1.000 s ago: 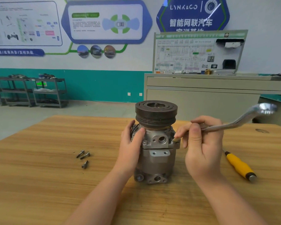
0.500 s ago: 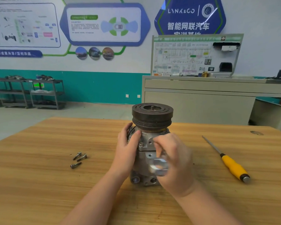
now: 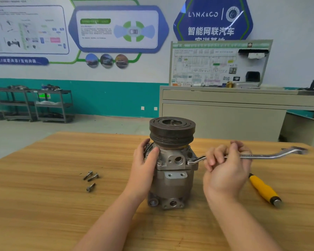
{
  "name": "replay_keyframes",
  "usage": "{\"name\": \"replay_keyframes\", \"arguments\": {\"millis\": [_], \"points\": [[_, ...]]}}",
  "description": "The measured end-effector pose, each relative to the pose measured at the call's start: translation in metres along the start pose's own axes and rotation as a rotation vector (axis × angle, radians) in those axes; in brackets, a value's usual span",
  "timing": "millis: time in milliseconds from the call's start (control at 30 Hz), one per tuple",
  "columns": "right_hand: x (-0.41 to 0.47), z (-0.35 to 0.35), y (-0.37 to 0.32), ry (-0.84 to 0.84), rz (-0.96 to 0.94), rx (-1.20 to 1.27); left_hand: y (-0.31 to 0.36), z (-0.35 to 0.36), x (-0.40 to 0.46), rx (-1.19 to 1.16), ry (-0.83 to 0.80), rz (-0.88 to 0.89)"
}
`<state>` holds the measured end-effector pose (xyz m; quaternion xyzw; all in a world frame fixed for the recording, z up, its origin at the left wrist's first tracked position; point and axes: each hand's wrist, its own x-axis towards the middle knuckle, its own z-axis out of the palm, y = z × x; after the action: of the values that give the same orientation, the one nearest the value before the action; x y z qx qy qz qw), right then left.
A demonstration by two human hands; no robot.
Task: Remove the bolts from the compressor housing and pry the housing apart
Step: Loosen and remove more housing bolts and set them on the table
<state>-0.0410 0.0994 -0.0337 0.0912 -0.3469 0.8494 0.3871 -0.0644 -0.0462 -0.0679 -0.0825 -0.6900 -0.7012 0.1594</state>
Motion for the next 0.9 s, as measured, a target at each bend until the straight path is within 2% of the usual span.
{"name": "replay_keyframes", "arguments": {"millis": [67, 133, 167, 233, 300, 367, 500, 900], "points": [[0.018, -0.005, -0.002, 0.045, 0.359, 0.112, 0.000, 0.000, 0.000, -0.007, 0.000, 0.001], [0.031, -0.007, -0.003, 0.027, 0.617, 0.210, -0.001, 0.000, 0.001, -0.009, 0.000, 0.002], [0.034, -0.008, -0.004, 0.009, 0.671, 0.249, -0.001, 0.000, 0.001, -0.006, -0.002, 0.001], [0.035, -0.010, -0.005, -0.023, 0.661, 0.311, -0.002, 0.000, 0.002, -0.002, -0.008, 0.000], [0.031, -0.009, -0.006, -0.038, 0.545, 0.299, -0.001, -0.001, 0.002, 0.000, -0.011, -0.001], [0.025, -0.007, -0.007, -0.078, 0.332, 0.156, 0.001, 0.000, 0.001, 0.004, -0.007, -0.001], [0.010, -0.006, -0.008, -0.269, -0.084, -0.142, 0.002, -0.001, 0.000, 0.005, -0.009, -0.001], [-0.014, -0.005, -0.002, -0.555, -0.616, -0.395, 0.006, 0.000, -0.001, 0.025, -0.007, -0.007]]}}
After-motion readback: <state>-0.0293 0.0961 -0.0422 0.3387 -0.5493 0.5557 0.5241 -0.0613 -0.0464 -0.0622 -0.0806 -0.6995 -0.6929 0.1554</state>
